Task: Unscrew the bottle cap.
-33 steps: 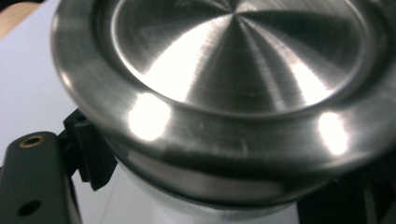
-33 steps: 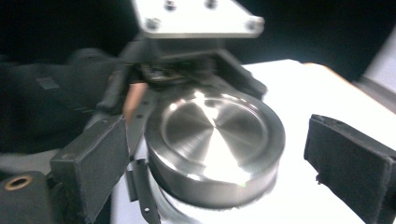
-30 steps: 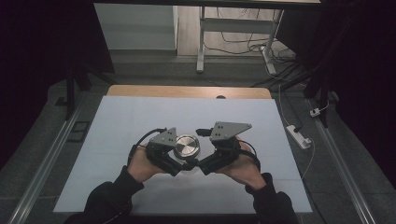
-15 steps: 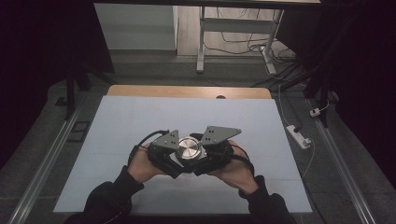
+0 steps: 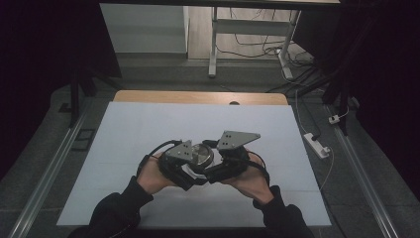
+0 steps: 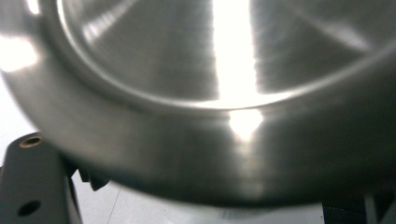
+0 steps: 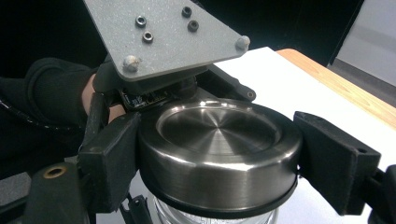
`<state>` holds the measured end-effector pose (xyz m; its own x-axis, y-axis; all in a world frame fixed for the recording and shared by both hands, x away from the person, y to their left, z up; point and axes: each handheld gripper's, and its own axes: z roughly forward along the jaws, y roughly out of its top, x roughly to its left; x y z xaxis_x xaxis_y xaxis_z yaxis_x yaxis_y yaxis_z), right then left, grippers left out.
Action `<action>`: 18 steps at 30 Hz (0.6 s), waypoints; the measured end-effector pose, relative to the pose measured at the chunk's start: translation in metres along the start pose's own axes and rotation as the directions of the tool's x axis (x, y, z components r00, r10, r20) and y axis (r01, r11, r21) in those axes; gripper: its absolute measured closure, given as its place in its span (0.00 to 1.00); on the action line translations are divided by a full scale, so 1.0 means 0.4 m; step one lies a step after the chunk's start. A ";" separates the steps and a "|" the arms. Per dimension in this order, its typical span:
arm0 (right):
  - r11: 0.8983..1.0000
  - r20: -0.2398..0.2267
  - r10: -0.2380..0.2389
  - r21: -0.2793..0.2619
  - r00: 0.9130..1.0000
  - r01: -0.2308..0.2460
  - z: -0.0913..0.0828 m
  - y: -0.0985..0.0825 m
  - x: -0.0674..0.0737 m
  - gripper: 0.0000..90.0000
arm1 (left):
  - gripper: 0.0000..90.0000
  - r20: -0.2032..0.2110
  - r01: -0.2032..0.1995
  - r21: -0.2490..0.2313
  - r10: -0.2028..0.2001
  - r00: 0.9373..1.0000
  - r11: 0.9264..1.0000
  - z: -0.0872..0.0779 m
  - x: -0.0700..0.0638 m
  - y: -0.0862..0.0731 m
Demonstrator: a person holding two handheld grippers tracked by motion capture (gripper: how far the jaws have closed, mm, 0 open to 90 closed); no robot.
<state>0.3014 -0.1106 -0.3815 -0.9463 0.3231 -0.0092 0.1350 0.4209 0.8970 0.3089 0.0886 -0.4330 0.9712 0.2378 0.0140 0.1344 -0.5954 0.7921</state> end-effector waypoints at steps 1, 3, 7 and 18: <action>1.000 0.000 0.001 0.000 1.000 -0.001 0.000 0.000 0.000 0.20 | 0.17 -0.001 -0.001 -0.001 0.001 1.000 1.000 -0.002 0.000 0.000; 1.000 -0.002 -0.003 0.011 1.000 0.003 0.001 -0.001 0.001 0.20 | 0.17 -0.003 0.002 -0.009 -0.002 1.000 1.000 -0.006 0.001 0.001; 0.999 -0.006 -0.008 0.035 1.000 0.008 0.015 -0.009 0.001 0.20 | 0.17 -0.004 0.008 -0.023 -0.008 1.000 1.000 -0.014 0.002 0.001; 1.000 0.017 -0.008 0.011 1.000 0.008 0.007 -0.003 0.004 0.20 | 0.17 -0.008 0.006 -0.006 -0.006 1.000 1.000 -0.007 0.003 -0.001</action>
<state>0.3003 -0.1083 -0.3839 -0.9424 0.3337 -0.0236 0.1307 0.4323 0.8922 0.3094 0.0913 -0.4313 0.9688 0.2476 0.0138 0.1393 -0.5896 0.7956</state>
